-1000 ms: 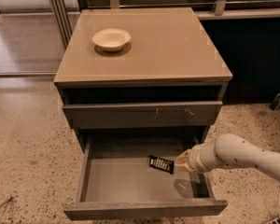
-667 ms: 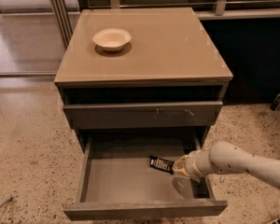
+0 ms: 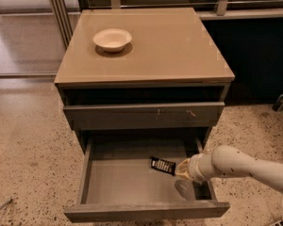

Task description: Pick rxbar chocolate from middle drawer and place on counter

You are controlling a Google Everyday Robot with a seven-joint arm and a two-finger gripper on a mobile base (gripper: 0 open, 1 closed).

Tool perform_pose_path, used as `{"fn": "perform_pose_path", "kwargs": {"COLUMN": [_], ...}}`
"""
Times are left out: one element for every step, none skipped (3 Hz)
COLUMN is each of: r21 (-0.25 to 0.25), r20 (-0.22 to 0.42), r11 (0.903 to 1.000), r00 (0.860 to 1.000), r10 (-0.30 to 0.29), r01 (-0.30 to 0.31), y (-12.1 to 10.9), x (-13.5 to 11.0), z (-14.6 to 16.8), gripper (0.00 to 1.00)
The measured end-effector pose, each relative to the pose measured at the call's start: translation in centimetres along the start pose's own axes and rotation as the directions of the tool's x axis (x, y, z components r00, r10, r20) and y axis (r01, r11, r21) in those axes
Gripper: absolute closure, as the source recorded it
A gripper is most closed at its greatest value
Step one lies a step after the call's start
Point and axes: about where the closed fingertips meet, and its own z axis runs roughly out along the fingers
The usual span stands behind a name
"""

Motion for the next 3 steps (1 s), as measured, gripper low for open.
{"fn": "perform_pose_path", "kwargs": {"r21": [-0.01, -0.031, -0.048], "r20": [0.012, 0.027, 0.041], "r11": [0.9997, 0.999, 0.9981], "r00": [1.0, 0.999, 0.998], "r10": [-0.022, -0.033, -0.037], "r01": [0.022, 0.034, 0.039], "y": [-0.1, -0.3, -0.6], "x": [-0.1, -0.3, -0.7], "z": [1.0, 2.8, 4.3], "gripper": [0.59, 0.37, 0.3]}}
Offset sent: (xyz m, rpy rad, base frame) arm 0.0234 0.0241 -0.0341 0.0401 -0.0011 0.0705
